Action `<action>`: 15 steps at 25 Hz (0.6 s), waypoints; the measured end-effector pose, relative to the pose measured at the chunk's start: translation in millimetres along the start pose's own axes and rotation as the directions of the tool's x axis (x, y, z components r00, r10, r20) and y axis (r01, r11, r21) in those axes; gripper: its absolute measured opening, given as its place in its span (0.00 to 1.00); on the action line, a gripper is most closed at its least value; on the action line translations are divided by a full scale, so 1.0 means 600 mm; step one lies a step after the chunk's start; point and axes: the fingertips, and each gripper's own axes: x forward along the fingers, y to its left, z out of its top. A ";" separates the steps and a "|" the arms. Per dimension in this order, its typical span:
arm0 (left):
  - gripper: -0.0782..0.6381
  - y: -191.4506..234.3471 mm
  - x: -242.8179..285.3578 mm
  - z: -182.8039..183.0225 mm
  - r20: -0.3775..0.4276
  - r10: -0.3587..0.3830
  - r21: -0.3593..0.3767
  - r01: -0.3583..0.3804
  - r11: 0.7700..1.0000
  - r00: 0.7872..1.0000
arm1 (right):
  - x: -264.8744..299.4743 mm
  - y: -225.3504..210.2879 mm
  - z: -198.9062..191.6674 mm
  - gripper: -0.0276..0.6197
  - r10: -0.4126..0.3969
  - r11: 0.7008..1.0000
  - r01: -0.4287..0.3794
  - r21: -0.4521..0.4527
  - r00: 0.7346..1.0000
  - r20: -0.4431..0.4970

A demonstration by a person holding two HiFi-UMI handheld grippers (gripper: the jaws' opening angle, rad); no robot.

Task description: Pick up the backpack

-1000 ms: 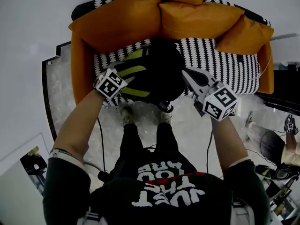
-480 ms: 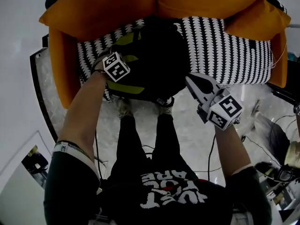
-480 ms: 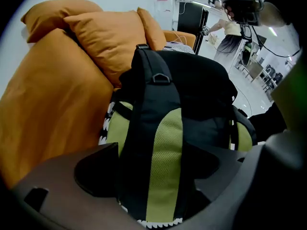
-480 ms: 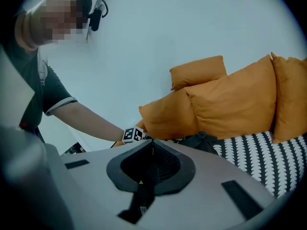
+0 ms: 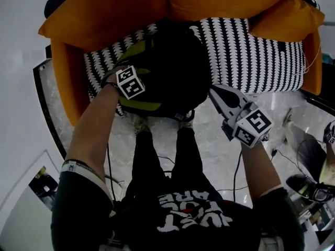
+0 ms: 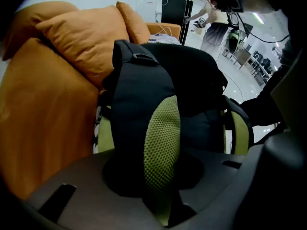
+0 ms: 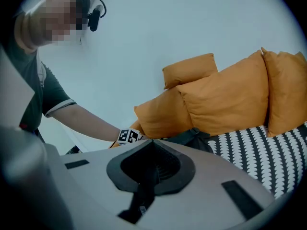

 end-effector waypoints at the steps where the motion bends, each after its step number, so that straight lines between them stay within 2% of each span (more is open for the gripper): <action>1: 0.25 0.002 -0.016 0.009 0.034 0.014 -0.006 -0.014 1.000 0.999 | -0.005 0.002 0.007 0.09 -0.001 1.000 0.001 -0.003 1.000 0.004; 4: 0.19 0.020 -0.086 0.044 0.170 0.077 -0.103 -0.060 0.993 0.982 | -0.024 0.010 0.030 0.09 -0.002 1.000 0.002 -0.020 1.000 0.016; 8: 0.14 0.035 -0.190 0.075 0.338 0.173 -0.247 -0.091 0.965 0.925 | -0.045 0.040 0.071 0.09 -0.021 0.999 0.022 -0.025 0.999 0.027; 11: 0.12 0.039 -0.258 0.106 0.449 0.226 -0.306 -0.089 0.948 0.864 | -0.053 0.062 0.105 0.09 -0.027 0.999 0.028 -0.042 0.999 0.044; 15: 0.12 0.038 -0.350 0.157 0.595 0.260 -0.361 -0.036 0.932 0.761 | -0.068 0.096 0.150 0.09 -0.026 0.995 0.033 -0.094 0.997 0.071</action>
